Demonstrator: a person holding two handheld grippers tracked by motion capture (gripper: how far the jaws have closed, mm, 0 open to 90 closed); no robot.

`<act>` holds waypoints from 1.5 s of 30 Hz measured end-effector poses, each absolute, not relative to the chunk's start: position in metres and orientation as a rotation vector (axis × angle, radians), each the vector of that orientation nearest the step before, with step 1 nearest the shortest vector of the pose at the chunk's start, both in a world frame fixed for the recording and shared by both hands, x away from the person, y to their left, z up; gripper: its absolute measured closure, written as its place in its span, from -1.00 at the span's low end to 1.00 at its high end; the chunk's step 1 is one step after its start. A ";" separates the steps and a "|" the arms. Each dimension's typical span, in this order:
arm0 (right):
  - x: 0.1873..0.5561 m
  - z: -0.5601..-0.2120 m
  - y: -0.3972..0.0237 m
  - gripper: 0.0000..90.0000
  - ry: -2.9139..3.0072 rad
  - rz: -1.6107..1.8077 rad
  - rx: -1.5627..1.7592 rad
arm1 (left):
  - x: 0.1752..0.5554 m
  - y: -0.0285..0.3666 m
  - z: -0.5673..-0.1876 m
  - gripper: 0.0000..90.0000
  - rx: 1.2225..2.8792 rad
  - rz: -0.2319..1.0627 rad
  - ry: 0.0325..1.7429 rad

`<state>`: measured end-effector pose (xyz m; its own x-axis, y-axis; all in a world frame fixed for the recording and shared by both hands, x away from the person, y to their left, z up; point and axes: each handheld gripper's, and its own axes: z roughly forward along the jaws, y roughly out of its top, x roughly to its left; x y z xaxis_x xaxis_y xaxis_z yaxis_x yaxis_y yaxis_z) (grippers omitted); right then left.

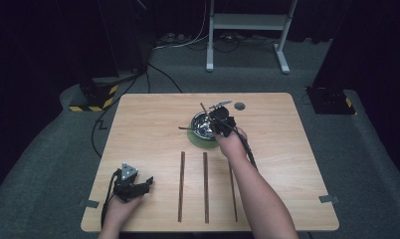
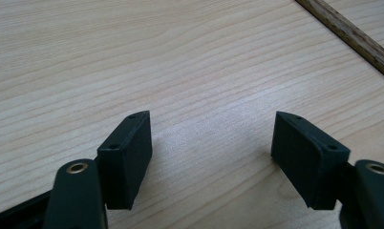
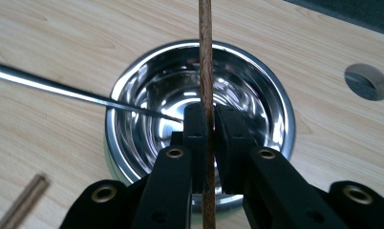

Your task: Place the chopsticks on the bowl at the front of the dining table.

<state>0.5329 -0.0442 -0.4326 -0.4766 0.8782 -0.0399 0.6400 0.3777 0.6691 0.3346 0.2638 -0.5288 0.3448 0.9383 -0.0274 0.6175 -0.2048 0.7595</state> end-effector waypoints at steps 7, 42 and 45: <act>0.543 -0.437 -0.024 0.86 2.268 0.794 1.311 | 0.335 0.264 -0.529 -0.33 1.921 0.589 1.359; 0.580 -0.450 0.004 0.65 2.308 0.764 1.378 | 0.335 0.265 -0.528 -0.33 1.916 0.572 1.355; 0.575 -0.447 0.002 0.61 2.304 0.771 1.372 | 0.336 0.265 -0.528 -0.33 1.919 0.576 1.352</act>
